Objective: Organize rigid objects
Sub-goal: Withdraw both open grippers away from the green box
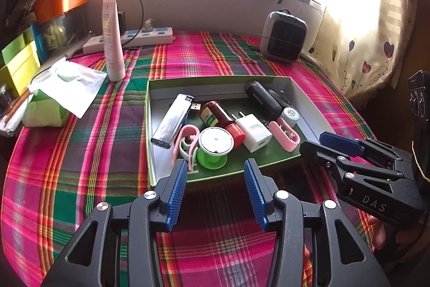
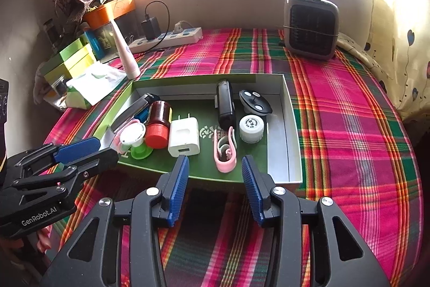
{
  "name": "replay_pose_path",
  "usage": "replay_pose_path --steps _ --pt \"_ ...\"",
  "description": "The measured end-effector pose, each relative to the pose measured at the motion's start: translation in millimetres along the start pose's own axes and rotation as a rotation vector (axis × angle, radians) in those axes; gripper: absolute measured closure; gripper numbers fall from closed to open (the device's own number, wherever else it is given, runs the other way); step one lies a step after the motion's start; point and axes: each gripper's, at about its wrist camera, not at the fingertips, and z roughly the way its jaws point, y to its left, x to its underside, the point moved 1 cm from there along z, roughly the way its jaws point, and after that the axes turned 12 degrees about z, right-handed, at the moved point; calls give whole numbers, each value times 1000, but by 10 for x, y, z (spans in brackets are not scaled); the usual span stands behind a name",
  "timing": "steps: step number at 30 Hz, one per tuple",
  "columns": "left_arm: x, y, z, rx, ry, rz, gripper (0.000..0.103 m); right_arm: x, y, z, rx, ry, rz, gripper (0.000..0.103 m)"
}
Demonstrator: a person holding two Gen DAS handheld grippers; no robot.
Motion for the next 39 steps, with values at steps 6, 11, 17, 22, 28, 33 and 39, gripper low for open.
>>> replay_pose_path --steps 6,11,17,22,28,33,39 --pt "135 -32 -79 -53 13 20 59 117 34 -102 11 -12 -10 55" --pt "276 -80 -110 -79 33 30 59 253 53 -120 40 -5 -23 54" --pt "443 -136 -86 -95 68 20 59 434 28 -86 78 27 -13 49" --pt "532 -152 -51 -88 98 -4 59 526 15 -66 113 50 -5 49" --pt "575 -201 -56 -106 99 -6 58 600 11 -85 153 60 -7 48" --pt "598 -277 -50 -152 95 9 56 645 19 -112 181 46 -18 45" --pt "590 -303 -35 -163 100 18 52 665 -18 -139 194 41 2 38"
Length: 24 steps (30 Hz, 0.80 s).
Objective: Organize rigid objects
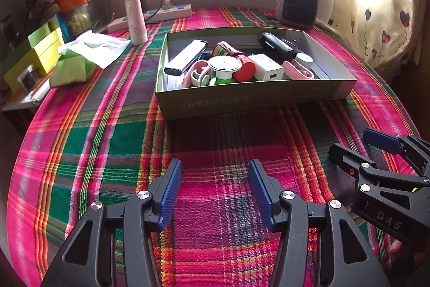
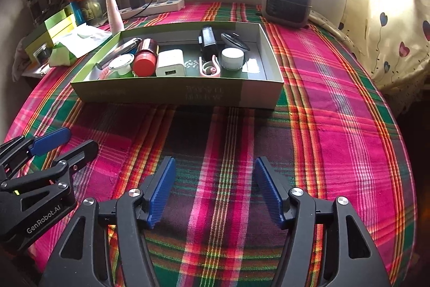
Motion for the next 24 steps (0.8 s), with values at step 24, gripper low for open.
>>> replay_pose_path --steps 24 --pt "-14 -15 13 -7 3 -12 48 -10 -13 1 9 5 9 31"
